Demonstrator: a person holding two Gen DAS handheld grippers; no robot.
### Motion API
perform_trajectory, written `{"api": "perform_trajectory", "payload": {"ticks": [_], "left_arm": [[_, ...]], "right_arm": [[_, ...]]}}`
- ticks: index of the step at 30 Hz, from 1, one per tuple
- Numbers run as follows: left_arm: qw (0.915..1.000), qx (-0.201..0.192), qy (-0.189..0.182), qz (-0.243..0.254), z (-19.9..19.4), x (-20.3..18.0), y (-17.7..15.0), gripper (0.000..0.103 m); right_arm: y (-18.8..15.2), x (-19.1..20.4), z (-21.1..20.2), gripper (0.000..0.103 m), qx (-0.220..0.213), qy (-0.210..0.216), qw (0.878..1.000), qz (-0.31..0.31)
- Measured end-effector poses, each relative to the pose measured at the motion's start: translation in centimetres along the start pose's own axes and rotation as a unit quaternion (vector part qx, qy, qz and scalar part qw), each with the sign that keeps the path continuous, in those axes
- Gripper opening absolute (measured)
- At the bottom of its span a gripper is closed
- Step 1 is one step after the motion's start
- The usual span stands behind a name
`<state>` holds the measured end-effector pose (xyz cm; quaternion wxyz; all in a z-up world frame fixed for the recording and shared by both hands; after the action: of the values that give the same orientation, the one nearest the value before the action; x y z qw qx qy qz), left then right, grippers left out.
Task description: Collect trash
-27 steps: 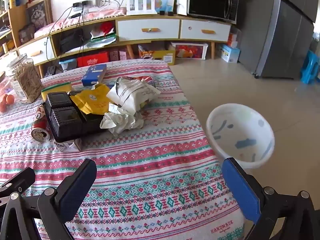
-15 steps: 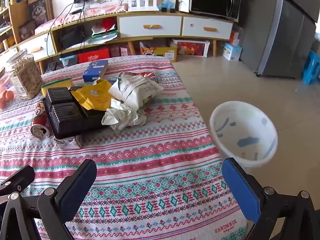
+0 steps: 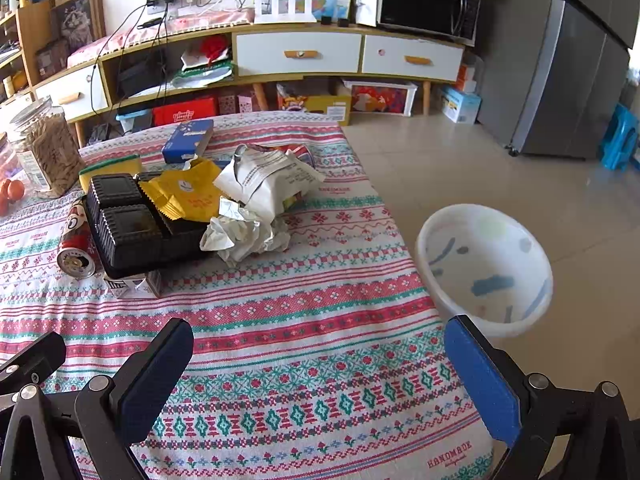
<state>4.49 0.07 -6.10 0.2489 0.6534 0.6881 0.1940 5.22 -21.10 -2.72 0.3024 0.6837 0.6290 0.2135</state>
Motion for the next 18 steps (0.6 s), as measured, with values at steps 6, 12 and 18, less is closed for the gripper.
{"api": "perform_trajectory", "payload": {"ticks": [6,12,18], "left_arm": [[1.0,-0.002,0.002,-0.002,-0.03,0.18,0.1,0.103],[1.0,0.001,0.0,-0.004,0.12,0.29,0.03,0.103],[1.0,-0.001,-0.001,-0.004,0.15,0.33,0.1,0.103]], "right_arm": [[-0.05,0.1,-0.05,0.103,0.0,0.002,1.0,0.0],[-0.06,0.16,-0.02,0.103,0.0,0.002,1.0,0.0],[0.0,0.23,0.1,0.103,0.0,0.001,1.0,0.0]]}}
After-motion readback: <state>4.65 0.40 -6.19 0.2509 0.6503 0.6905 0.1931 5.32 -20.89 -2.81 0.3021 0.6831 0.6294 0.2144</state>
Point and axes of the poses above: each gripper's, at about its wrist camera, not at the fingertips, and z roughly the way its jaws point, x to its left, y to its top, the point moved 7 cm from there along z, roughly the way its jaws point, and after that the axes turned 3 degrees about -y, right-handed, at the moved point
